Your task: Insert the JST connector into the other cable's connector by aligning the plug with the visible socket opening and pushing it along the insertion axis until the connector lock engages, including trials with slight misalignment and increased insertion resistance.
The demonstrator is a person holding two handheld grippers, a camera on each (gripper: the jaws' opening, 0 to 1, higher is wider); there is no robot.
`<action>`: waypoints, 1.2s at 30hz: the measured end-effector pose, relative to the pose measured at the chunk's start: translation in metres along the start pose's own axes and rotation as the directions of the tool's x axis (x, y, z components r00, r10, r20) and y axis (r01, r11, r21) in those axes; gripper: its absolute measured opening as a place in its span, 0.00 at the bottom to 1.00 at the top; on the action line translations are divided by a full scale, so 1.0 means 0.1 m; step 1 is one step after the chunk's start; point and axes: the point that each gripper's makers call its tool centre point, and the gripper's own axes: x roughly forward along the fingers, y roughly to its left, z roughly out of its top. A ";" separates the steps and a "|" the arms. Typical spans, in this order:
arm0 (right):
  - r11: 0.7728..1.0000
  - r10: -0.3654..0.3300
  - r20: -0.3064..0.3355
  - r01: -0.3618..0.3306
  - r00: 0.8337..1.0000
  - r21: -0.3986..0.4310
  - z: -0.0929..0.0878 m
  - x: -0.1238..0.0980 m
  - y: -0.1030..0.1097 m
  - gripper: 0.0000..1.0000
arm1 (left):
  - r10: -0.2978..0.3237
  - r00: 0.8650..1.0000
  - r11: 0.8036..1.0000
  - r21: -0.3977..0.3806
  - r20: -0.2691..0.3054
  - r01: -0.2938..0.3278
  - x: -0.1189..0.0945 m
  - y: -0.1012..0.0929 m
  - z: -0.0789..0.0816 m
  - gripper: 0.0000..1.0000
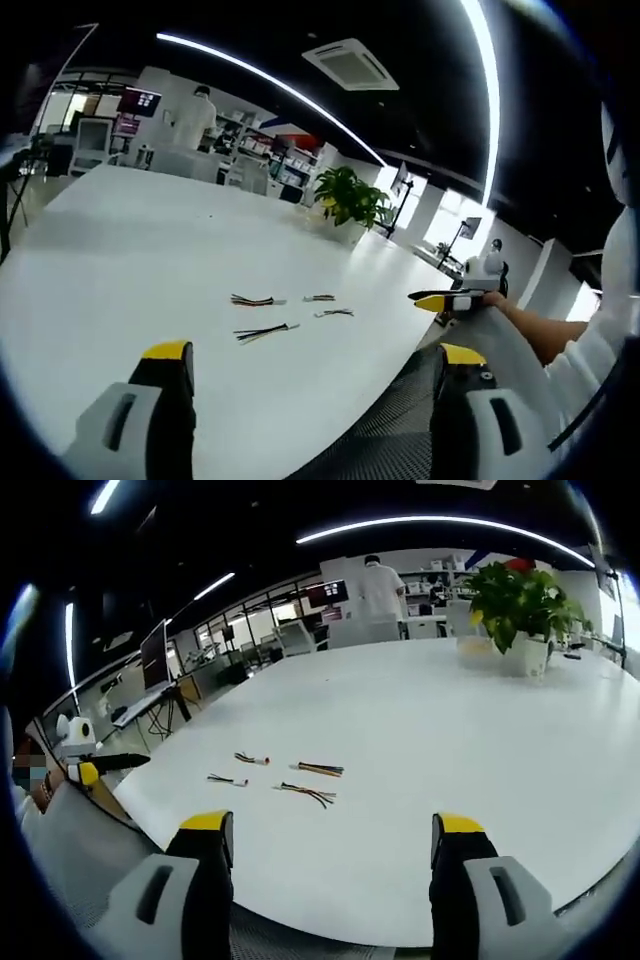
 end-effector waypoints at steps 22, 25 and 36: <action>0.964 0.134 0.071 -0.113 0.988 -0.240 1.07 0.19 0.36 0.75 | -0.056 0.994 0.997 -0.039 0.092 0.060 0.24 0.10 0.74 0.99; 0.952 0.140 0.069 -0.115 0.988 -0.282 1.22 0.22 0.40 0.71 | -0.072 0.993 0.997 0.006 0.091 0.072 0.33 0.12 0.86 0.99; 0.948 0.162 0.171 -0.105 0.972 -0.299 1.68 0.20 0.42 0.74 | -0.143 0.988 0.986 0.090 0.064 0.137 0.62 0.16 1.07 0.99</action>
